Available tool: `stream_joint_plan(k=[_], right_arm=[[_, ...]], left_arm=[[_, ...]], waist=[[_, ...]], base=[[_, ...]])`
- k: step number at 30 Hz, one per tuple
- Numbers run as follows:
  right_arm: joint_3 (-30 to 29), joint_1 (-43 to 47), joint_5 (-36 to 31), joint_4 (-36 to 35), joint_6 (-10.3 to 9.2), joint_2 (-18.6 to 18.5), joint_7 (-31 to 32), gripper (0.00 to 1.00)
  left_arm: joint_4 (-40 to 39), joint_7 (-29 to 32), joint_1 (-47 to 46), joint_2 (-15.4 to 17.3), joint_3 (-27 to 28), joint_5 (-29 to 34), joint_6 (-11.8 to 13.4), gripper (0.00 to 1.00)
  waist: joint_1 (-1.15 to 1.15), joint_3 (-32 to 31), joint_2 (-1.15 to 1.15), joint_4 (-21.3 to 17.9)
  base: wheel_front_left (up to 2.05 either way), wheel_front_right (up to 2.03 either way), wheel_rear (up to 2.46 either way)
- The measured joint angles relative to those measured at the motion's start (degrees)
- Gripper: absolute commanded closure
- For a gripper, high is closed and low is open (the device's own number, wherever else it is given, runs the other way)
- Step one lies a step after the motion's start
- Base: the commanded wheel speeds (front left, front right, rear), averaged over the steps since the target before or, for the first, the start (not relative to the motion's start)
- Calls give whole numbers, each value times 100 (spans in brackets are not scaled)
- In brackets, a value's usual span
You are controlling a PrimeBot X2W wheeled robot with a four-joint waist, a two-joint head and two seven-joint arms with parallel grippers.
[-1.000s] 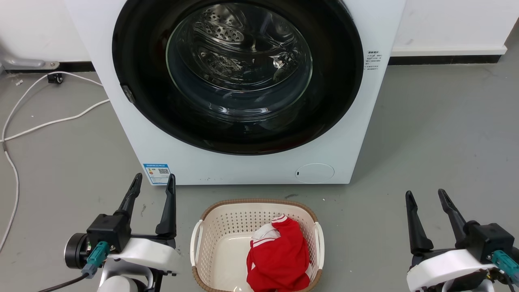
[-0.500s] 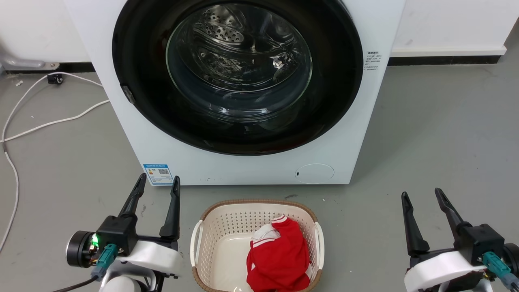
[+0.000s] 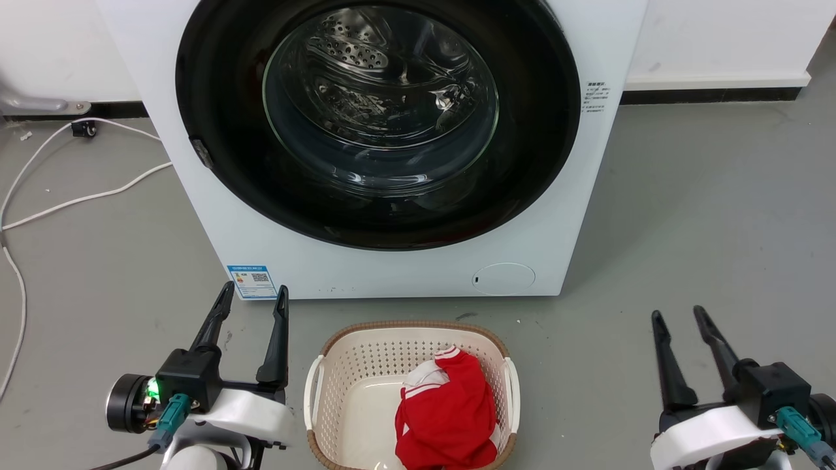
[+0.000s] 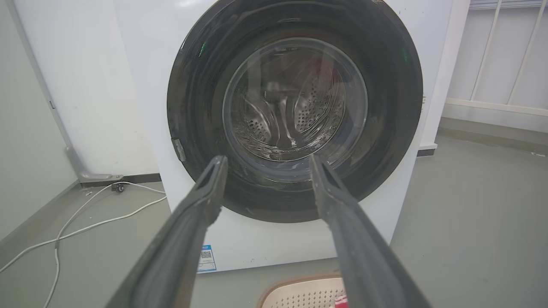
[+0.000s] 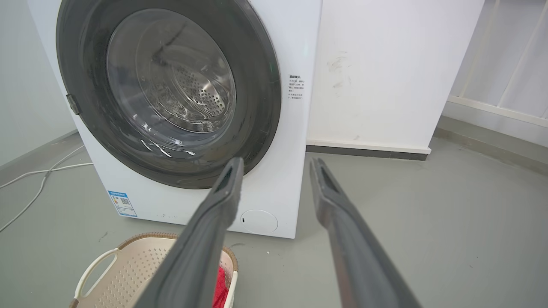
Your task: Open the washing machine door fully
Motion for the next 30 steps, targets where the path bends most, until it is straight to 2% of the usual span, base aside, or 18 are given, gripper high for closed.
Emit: stream_joint_plan(k=[1, 8, 12, 13, 18, 20, 25, 30], right_arm=[[3, -1, 21, 8, 0, 0, 0, 100], [31, -3, 199, 81, 0, 1, 0, 100], [-16, -14, 664, 145, 0, 2, -57, 100], [-51, -18, 935, 177, 1, 4, -96, 100], [-67, -169, 3119, 437, 0, 3, -308, 100], [-68, -259, 3688, 567, 0, 9, -356, 100], [-70, -534, 5640, 784, 0, 9, -411, 100], [-240, -1002, 7212, 935, -1, 11, -320, 100]], left_arm=[[8, 0, 0, -3, 3, 0, 0, 0], [44, 0, -2, -16, 23, -4, -5, 0], [59, 0, -20, -27, 43, -19, -5, 0], [62, 0, -28, -32, 45, -20, -5, 0], [65, 0, -32, -68, 70, -110, -27, 0], [63, 0, -33, -68, 81, -115, -33, 0], [31, 0, -62, -78, 99, -132, -47, 0], [-149, -1, -172, -94, 199, -193, -46, 0]], waist=[[0, -1, 0, -1], [0, -5, 0, -2], [0, -7, 0, -4], [0, -7, 0, -4], [0, -2, 0, -3], [0, 9, 0, -4], [0, 75, 0, -3], [0, 317, 0, 6]], base=[[0, 0, 0], [0, 0, 0], [0, 0, 0], [0, 0, 0], [0, 0, 0], [0, 0, 0], [0, 0, 0], [0, 0, 0]])
